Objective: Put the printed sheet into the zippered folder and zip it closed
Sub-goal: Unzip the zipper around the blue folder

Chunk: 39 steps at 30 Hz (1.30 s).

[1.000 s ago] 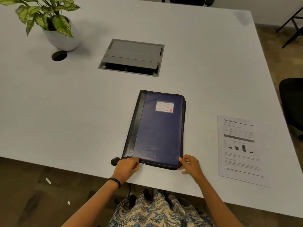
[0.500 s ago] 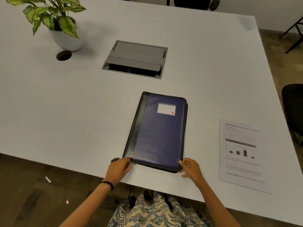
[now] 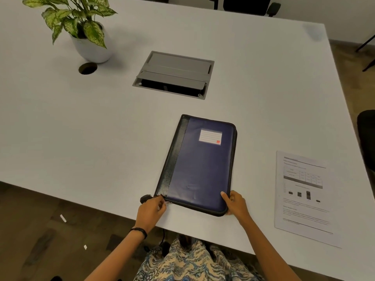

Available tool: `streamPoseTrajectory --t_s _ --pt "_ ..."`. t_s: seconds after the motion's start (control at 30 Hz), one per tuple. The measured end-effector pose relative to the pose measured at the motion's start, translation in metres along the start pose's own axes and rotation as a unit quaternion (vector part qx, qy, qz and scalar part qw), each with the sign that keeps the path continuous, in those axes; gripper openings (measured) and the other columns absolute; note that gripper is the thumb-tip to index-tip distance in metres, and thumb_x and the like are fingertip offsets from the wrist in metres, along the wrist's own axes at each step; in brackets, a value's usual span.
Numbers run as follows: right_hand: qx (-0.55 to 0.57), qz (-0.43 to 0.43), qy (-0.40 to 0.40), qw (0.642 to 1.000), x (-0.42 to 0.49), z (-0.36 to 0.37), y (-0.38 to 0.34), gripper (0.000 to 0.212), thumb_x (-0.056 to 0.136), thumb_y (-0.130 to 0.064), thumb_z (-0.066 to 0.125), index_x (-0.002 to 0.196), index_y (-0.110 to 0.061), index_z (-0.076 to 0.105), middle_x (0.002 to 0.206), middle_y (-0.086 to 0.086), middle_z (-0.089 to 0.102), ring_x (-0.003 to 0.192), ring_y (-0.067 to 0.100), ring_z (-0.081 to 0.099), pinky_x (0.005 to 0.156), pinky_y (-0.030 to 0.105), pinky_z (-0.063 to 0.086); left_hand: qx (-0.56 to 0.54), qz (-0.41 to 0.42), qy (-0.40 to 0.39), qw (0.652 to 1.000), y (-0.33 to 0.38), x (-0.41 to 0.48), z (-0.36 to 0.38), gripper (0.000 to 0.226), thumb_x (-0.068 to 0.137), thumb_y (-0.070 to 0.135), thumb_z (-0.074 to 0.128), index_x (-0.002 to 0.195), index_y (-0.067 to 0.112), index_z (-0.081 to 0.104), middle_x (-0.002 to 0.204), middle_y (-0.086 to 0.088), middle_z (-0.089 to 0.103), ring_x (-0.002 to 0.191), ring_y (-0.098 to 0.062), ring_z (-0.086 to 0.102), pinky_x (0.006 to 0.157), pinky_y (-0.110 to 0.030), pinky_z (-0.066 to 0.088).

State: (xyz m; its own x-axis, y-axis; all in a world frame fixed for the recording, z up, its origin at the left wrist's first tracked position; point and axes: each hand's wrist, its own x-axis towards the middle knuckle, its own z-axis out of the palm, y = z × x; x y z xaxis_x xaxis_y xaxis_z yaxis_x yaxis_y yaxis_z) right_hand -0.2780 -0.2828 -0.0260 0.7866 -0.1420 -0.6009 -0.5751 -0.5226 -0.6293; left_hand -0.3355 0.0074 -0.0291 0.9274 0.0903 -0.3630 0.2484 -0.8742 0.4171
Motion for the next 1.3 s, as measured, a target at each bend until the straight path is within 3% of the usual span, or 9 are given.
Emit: streamPoseTrajectory --t_s 0.07,0.17,0.3,0.43,0.63,0.93,1.03,1.23,1.3 --pt "0.0 -0.001 0.002 1.0 0.002 -0.001 -0.004 0.033 0.089 -0.033 0.056 0.075 -0.004 0.051 0.076 0.012 0.058 0.071 0.025 0.054 0.067 0.035 0.048 -0.144 -0.049 -0.001 0.988 0.003 -0.002 0.005 0.011 0.092 0.017 0.055 0.083 0.017 0.061 0.074 -0.001 0.068 0.057 -0.01 0.064 0.048 -0.018 0.048" --pt "0.023 -0.005 0.001 1.0 0.004 -0.003 -0.007 0.037 0.088 -0.034 0.057 0.062 -0.009 0.048 0.065 0.007 0.055 0.063 0.021 0.05 0.057 0.026 0.04 -0.36 -0.134 0.004 0.923 0.01 -0.005 0.01 0.018 0.093 0.005 0.055 0.08 0.015 0.063 0.072 -0.002 0.069 0.061 -0.006 0.068 0.044 -0.015 0.052" --pt "0.032 -0.01 -0.002 0.999 0.003 -0.003 -0.008 0.035 0.089 -0.032 0.057 0.06 -0.015 0.046 0.065 0.003 0.054 0.062 0.019 0.05 0.053 0.019 0.039 -0.448 -0.169 0.003 0.878 0.015 -0.007 0.014 0.013 0.09 0.005 0.059 0.081 0.011 0.065 0.075 -0.007 0.071 0.068 -0.013 0.07 0.047 -0.016 0.055" --pt "0.027 -0.021 -0.002 0.999 0.002 -0.004 -0.008 0.037 0.088 -0.032 0.058 0.056 -0.018 0.044 0.06 -0.001 0.051 0.056 0.012 0.047 0.051 0.018 0.037 -0.394 -0.146 0.021 0.907 0.014 -0.007 0.016 0.015 0.088 0.011 0.064 0.073 0.012 0.062 0.067 -0.004 0.069 0.061 -0.015 0.068 0.045 -0.017 0.054" --pt "0.017 -0.019 0.012 1.0 0.006 -0.01 -0.008 0.045 0.084 -0.034 0.064 0.05 -0.015 0.039 0.054 0.004 0.047 0.052 0.016 0.041 0.053 0.026 0.034 -0.162 -0.076 0.067 0.982 0.012 -0.01 0.013 0.021 0.089 0.026 0.061 0.069 0.019 0.056 0.065 0.001 0.067 0.06 -0.014 0.063 0.054 -0.023 0.044" --pt "0.029 -0.015 0.013 0.999 0.007 -0.012 -0.009 0.046 0.082 -0.035 0.065 0.05 -0.014 0.04 0.054 0.005 0.048 0.052 0.016 0.04 0.053 0.027 0.033 -0.027 -0.054 0.1 0.993 -0.013 -0.012 -0.005 0.025 0.091 0.031 0.056 0.069 0.023 0.048 0.055 0.009 0.052 0.047 -0.003 0.045 0.043 -0.014 0.026" --pt "0.034 -0.016 0.012 0.999 0.006 -0.013 -0.009 0.045 0.081 -0.035 0.066 0.051 -0.013 0.041 0.056 0.008 0.048 0.052 0.016 0.04 0.053 0.027 0.032 -0.005 -0.06 0.097 0.993 -0.02 -0.01 -0.011 0.019 0.091 0.033 0.056 0.075 0.022 0.054 0.062 0.007 0.06 0.053 -0.008 0.052 0.045 -0.016 0.034" --pt "0.044 -0.016 0.003 0.999 0.005 -0.017 -0.01 0.043 0.082 -0.032 0.066 0.054 -0.011 0.041 0.061 0.01 0.05 0.055 0.018 0.042 0.052 0.025 0.033 -0.014 -0.105 -0.073 0.992 -0.032 0.009 -0.032 0.015 0.092 0.025 0.053 0.078 0.024 0.054 0.077 0.004 0.069 0.065 -0.014 0.064 0.061 -0.021 0.048" --pt "0.056 -0.016 0.004 0.998 0.005 -0.021 -0.009 0.044 0.082 -0.03 0.067 0.053 -0.012 0.039 0.06 0.009 0.048 0.055 0.018 0.04 0.052 0.026 0.033 0.009 -0.12 -0.064 0.991 -0.033 0.02 -0.045 0.008 0.092 0.025 0.054 0.089 0.019 0.057 0.088 -0.001 0.07 0.077 -0.019 0.067 0.069 -0.027 0.05"
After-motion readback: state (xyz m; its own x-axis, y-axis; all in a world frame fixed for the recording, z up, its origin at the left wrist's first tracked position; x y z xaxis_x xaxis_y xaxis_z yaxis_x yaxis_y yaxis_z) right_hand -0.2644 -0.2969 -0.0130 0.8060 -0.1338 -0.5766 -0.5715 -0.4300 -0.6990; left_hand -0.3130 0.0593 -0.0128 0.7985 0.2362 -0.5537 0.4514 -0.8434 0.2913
